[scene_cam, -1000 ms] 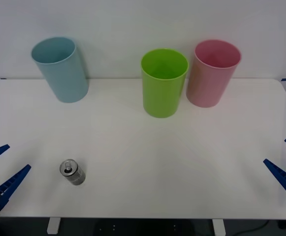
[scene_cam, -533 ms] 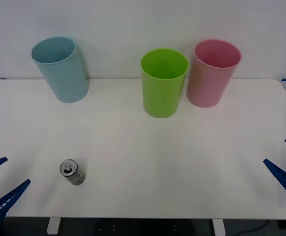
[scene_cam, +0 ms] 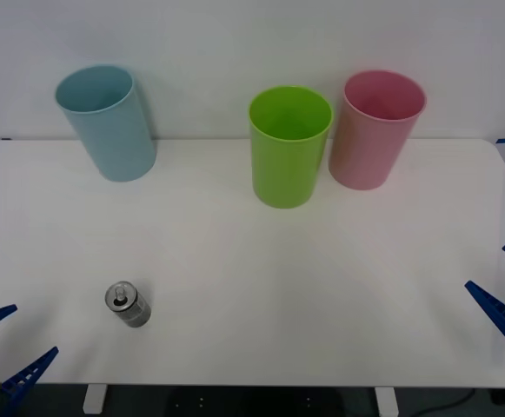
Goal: Grasp the object on the table and drop it into the matching bin: aluminum can to the light blue bin, PET bottle to the pink bin.
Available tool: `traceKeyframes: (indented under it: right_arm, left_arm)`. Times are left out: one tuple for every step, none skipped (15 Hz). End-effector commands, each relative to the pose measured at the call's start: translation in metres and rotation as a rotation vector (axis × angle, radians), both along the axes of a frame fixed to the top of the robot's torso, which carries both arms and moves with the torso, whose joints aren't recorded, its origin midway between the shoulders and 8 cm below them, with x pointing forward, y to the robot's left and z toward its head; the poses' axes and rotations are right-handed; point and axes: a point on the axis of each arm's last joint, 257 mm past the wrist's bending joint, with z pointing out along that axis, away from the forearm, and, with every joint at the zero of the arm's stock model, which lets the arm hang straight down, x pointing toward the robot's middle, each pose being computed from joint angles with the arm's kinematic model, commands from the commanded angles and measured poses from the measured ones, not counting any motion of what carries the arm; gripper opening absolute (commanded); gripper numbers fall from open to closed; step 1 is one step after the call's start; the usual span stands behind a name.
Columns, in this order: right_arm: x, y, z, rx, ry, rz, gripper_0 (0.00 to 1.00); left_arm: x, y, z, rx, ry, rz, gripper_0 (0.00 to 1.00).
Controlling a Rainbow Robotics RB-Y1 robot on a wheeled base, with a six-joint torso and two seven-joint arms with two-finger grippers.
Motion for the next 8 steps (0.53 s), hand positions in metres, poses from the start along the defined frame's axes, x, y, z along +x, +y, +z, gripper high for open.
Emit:
traceKeyframes:
  right_arm:
    - [0.000, 0.000, 0.000, 0.000, 0.000, 0.000, 1.00]
    - [0.000, 0.000, 0.000, 0.000, 0.000, 0.000, 1.00]
    - [0.000, 0.000, 0.000, 0.000, 0.000, 0.000, 1.00]
    - [0.000, 0.000, 0.000, 0.000, 0.000, 0.000, 1.00]
    - [0.000, 0.000, 0.000, 0.000, 0.000, 0.000, 1.00]
    - [0.000, 0.000, 0.000, 0.000, 0.000, 0.000, 1.00]
    - [0.000, 0.000, 0.000, 0.000, 0.000, 0.000, 1.00]
    - [0.000, 0.000, 0.000, 0.000, 0.000, 0.000, 1.00]
  left_arm:
    - [-0.002, -0.001, -0.014, -0.046, -0.015, 0.017, 1.00]
    - [-0.002, -0.003, -0.019, -0.047, -0.024, 0.016, 1.00]
    - [0.000, -0.004, -0.024, -0.050, -0.031, 0.019, 1.00]
    - [0.000, -0.005, -0.029, -0.042, -0.038, 0.018, 1.00]
    - [0.001, -0.006, -0.031, -0.033, -0.050, 0.017, 1.00]
    - [0.003, -0.007, -0.036, -0.026, -0.064, 0.019, 1.00]
    - [0.005, -0.008, -0.042, -0.013, -0.069, 0.016, 1.00]
    - [0.009, -0.010, -0.045, -0.013, -0.079, 0.016, 1.00]
